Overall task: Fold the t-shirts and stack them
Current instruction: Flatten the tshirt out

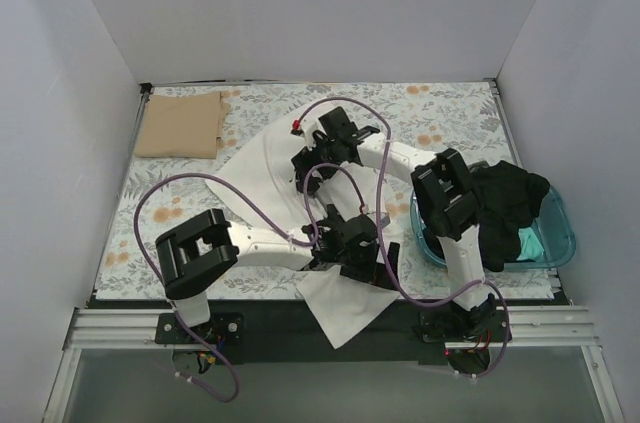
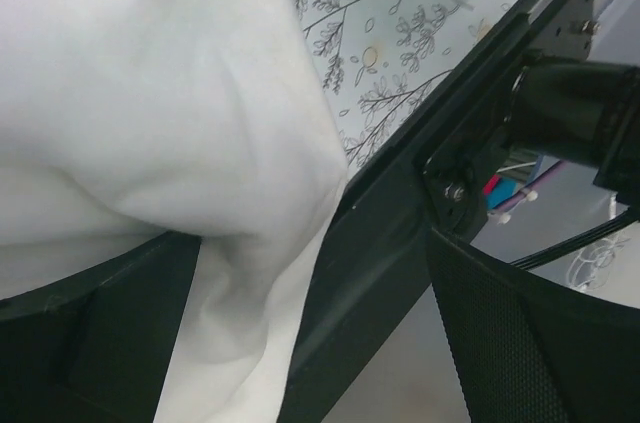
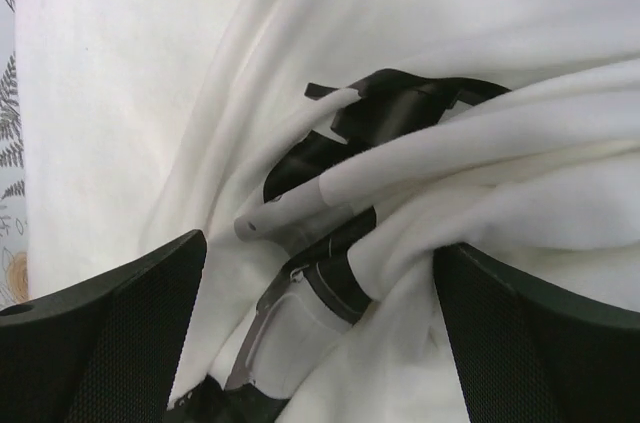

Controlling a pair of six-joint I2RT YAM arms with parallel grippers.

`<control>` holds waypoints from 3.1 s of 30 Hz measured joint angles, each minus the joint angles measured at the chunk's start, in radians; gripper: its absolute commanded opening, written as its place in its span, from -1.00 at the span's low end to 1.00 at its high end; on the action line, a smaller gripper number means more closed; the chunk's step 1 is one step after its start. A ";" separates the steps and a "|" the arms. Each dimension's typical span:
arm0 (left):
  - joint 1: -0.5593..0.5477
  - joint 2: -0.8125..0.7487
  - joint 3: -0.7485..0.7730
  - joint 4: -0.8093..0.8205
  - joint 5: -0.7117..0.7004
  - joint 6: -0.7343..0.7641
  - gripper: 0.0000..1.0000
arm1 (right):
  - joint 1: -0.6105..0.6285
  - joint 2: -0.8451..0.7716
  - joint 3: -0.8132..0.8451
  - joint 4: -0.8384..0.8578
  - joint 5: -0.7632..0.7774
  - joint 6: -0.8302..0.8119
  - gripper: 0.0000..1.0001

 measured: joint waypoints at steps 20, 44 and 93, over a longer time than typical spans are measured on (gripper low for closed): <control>0.634 -0.346 -0.026 -0.363 -0.486 -0.113 0.96 | -0.035 -0.627 -0.592 0.012 0.423 0.280 0.97; 0.868 -0.199 -0.153 -0.248 -0.505 -0.219 0.96 | -0.019 -0.498 -0.684 0.097 0.405 0.411 0.97; 0.828 -0.393 -0.169 -0.437 -0.633 -0.307 0.96 | -0.214 0.150 0.311 -0.051 0.321 0.114 0.40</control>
